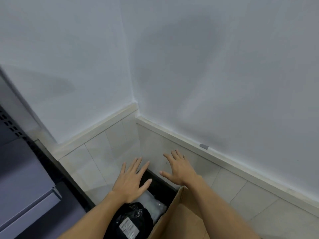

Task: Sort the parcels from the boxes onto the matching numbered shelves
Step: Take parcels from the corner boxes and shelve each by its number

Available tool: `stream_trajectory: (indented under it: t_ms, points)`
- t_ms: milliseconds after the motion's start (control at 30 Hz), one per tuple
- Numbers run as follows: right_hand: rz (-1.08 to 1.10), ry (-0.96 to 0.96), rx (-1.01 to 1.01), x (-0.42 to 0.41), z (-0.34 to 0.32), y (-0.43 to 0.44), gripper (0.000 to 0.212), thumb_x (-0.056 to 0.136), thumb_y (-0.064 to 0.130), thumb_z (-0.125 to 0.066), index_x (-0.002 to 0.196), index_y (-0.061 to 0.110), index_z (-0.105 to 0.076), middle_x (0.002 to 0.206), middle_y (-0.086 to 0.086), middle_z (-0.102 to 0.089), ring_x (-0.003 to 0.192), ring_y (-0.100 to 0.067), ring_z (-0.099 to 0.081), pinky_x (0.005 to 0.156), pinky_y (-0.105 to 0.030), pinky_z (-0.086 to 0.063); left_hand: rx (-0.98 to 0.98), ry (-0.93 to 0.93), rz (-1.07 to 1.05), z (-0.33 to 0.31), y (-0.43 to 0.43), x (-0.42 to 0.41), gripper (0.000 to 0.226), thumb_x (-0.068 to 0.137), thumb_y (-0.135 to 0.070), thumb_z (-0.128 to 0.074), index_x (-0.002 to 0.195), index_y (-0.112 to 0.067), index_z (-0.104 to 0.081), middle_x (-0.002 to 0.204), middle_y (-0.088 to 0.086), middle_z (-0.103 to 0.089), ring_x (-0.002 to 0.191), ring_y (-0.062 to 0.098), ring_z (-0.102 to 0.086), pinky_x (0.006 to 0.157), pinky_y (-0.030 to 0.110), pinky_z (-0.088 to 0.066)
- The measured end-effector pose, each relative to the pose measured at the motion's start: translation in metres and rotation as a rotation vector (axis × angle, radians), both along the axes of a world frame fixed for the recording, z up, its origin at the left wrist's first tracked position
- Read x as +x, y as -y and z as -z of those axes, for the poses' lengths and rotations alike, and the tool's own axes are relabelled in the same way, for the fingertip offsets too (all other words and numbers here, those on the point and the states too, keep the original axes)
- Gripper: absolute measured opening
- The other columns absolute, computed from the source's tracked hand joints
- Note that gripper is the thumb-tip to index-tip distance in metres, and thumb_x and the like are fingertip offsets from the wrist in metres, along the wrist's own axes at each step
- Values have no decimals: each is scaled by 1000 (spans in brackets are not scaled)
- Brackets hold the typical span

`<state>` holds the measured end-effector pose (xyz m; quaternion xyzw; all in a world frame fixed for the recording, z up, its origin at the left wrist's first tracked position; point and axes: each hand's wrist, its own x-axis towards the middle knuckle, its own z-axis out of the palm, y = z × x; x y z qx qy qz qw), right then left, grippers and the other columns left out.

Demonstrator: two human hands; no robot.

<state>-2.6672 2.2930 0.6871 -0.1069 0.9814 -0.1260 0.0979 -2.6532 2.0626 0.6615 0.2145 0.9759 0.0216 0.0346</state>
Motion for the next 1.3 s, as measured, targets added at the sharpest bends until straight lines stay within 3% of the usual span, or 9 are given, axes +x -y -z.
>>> stream_trajectory:
  t_ms: [100, 333, 467, 733, 967, 1100, 1300]
  points:
    - [-24, 51, 10, -12, 21, 2, 80, 98, 63, -43, 160, 24, -11, 168, -12, -2, 154, -29, 6, 124, -49, -3, 13, 20, -12, 18, -1, -8, 74, 96, -71, -9, 159, -35, 3, 167, 3, 5, 152, 17, 13, 122, 48, 9]
    - [-42, 164, 24, -19, 70, 19, 80, 98, 62, -42, 160, 21, -12, 167, -14, -4, 155, -30, 4, 124, -49, -4, 56, 98, -33, 75, 8, -19, 90, 82, -78, 16, 159, -33, 3, 167, 2, 5, 154, 19, 8, 123, 50, 3]
    - [-35, 226, 32, -16, 109, 31, 80, 98, 61, -43, 160, 21, -12, 167, -13, -7, 155, -30, 1, 124, -48, -7, 80, 168, -61, 120, 22, -11, 81, 91, -73, -3, 160, -31, -3, 167, 5, 1, 154, 22, 4, 123, 50, 0]
    - [-77, 408, 19, 5, 212, 62, 82, 97, 63, -45, 160, 23, -12, 168, -12, -5, 155, -27, 7, 124, -46, -4, 63, 395, -183, 227, 61, 39, 85, 94, -71, 0, 156, -22, -31, 159, 13, -33, 149, 30, -27, 117, 56, -24]
    - [-133, 492, 22, 7, 299, 90, 82, 96, 64, -45, 159, 23, -13, 167, -13, -5, 154, -28, 7, 124, -46, -4, 102, 497, -247, 310, 86, 64, 92, 87, -76, 9, 159, -25, -18, 165, 11, -17, 154, 27, -10, 122, 55, -11]
    - [-188, 520, 40, -4, 345, 104, 82, 96, 64, -44, 160, 24, -11, 167, -13, -5, 154, -28, 8, 124, -45, -3, 133, 503, -293, 356, 92, 60, 81, 93, -69, -11, 158, -24, -23, 164, 12, -21, 153, 28, -14, 121, 57, -15]
    - [-219, 520, 67, -35, 408, 114, 83, 95, 64, -47, 159, 22, -13, 166, -13, -10, 155, -29, 3, 125, -47, -8, 159, 526, -362, 414, 88, 47, 86, 85, -71, -3, 159, -29, -10, 167, 7, -6, 154, 21, 1, 123, 50, -3]
